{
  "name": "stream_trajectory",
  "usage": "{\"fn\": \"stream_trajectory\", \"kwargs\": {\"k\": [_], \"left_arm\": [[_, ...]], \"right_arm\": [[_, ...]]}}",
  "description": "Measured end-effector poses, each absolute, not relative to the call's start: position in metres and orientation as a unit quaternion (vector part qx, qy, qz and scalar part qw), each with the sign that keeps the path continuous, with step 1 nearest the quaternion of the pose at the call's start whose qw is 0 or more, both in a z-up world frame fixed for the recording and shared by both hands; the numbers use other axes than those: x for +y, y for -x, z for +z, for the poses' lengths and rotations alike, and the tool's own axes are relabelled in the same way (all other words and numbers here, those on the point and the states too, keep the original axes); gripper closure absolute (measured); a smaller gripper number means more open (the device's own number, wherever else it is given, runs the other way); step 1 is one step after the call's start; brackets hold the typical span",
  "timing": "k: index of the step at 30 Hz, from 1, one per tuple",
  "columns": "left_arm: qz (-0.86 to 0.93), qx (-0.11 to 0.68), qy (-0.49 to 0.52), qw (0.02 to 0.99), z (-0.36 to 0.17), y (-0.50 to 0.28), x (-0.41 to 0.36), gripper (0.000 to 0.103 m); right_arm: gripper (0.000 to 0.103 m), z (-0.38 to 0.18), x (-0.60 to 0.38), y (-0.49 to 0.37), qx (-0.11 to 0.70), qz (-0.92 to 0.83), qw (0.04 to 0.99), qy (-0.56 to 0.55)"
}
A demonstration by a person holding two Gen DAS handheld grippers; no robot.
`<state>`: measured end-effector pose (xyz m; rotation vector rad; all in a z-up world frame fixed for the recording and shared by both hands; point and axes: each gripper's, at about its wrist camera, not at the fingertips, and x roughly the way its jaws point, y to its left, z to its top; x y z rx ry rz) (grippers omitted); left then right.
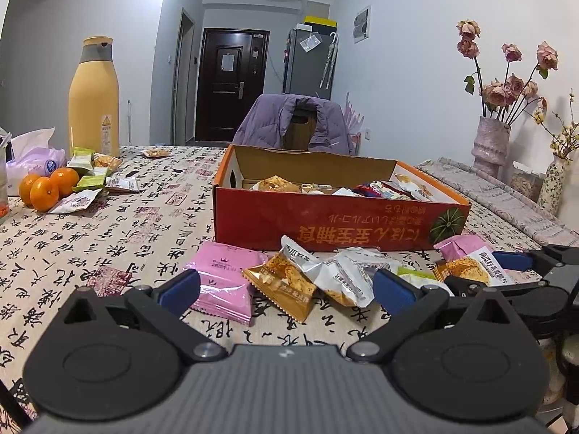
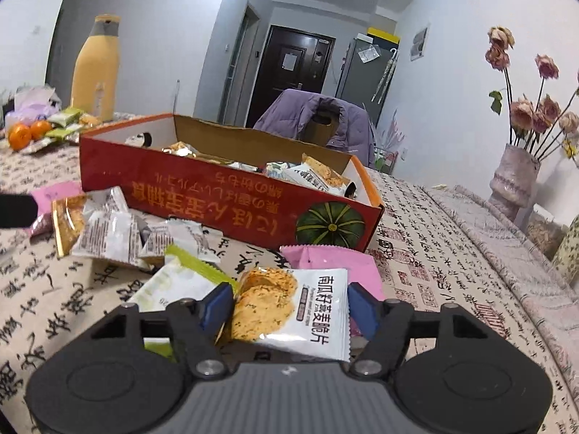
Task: Organize snacks
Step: 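Grasp a white snack packet with the right gripper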
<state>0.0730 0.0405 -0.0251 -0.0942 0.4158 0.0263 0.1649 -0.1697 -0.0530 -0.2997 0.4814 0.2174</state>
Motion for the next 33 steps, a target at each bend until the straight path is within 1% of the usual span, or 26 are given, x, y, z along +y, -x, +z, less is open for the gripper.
{"fn": "stream_trajectory", "kwargs": {"k": [2,3,7,10,12,13,15,21,29,33], "left_arm": [[0.012,0.207,0.047,0.977,-0.026,-0.072,0.04,0.0],[0.012,0.207,0.047,0.977,-0.026,-0.072,0.04,0.0],[0.013,0.208,0.047,0.977,-0.027,-0.071,0.04,0.0],[0.014,0.209,0.048,0.977,-0.027,-0.07,0.041,0.0],[0.015,0.21,0.048,0.976,-0.026,-0.07,0.041,0.0],[0.016,0.21,0.048,0.976,-0.026,-0.07,0.041,0.0],[0.017,0.211,0.048,0.976,-0.026,-0.07,0.042,0.0],[0.023,0.217,0.05,0.975,-0.028,-0.071,0.044,0.0],[0.026,0.219,0.051,0.974,-0.029,-0.071,0.045,0.0],[0.024,0.219,0.05,0.974,-0.029,-0.071,0.046,0.0]], "right_arm": [[0.038,-0.054,-0.168,-0.162,0.233,0.107,0.953,0.162],[0.041,-0.055,-0.167,-0.161,0.231,0.107,0.952,0.169],[0.048,-0.056,-0.167,-0.154,0.222,0.114,0.952,0.178],[0.054,-0.054,-0.171,-0.15,0.217,0.12,0.955,0.164],[0.063,-0.05,-0.175,-0.147,0.21,0.123,0.957,0.156],[0.065,-0.048,-0.177,-0.146,0.206,0.126,0.959,0.15],[0.073,-0.044,-0.179,-0.142,0.197,0.133,0.961,0.139],[0.078,-0.036,-0.187,-0.136,0.182,0.141,0.967,0.111],[0.08,-0.032,-0.186,-0.132,0.178,0.16,0.963,0.121],[0.083,-0.036,-0.179,-0.132,0.186,0.179,0.958,0.124]]}}
